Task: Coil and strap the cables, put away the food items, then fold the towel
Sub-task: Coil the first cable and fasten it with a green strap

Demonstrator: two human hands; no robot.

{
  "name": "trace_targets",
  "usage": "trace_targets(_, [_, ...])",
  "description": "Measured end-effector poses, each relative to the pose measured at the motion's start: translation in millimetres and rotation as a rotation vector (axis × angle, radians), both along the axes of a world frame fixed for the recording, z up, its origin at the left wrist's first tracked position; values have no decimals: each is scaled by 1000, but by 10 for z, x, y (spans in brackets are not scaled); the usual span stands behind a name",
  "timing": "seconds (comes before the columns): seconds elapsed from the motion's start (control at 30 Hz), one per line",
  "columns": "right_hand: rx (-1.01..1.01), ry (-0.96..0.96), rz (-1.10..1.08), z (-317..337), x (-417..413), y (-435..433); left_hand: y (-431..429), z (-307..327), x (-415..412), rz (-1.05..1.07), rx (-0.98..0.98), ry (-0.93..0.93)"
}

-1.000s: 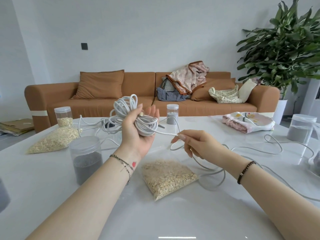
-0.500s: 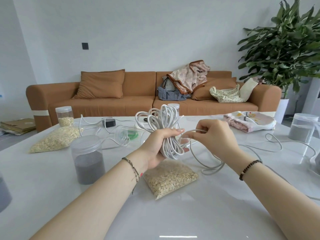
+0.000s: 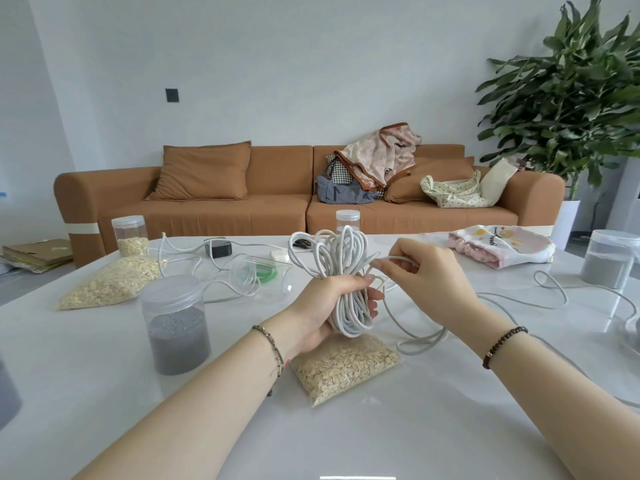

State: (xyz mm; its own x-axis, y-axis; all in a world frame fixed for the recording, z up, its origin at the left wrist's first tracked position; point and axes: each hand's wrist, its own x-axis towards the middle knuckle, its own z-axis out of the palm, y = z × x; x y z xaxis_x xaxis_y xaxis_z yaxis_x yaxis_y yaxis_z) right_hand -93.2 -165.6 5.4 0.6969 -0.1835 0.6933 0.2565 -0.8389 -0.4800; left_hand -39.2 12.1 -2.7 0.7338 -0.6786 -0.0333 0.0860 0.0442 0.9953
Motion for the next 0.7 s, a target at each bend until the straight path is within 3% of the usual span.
trace_targets(0.2, [-15, -60, 51, -32, -12, 12, 21, 30, 34, 14, -133, 97])
trace_targets(0.5, [-19, -37, 140, -61, -1, 48, 5, 22, -10, -63, -159, 113])
trace_targets(0.7, [22, 29, 159, -70, -8, 33, 39, 73, 2, 27, -235, 86])
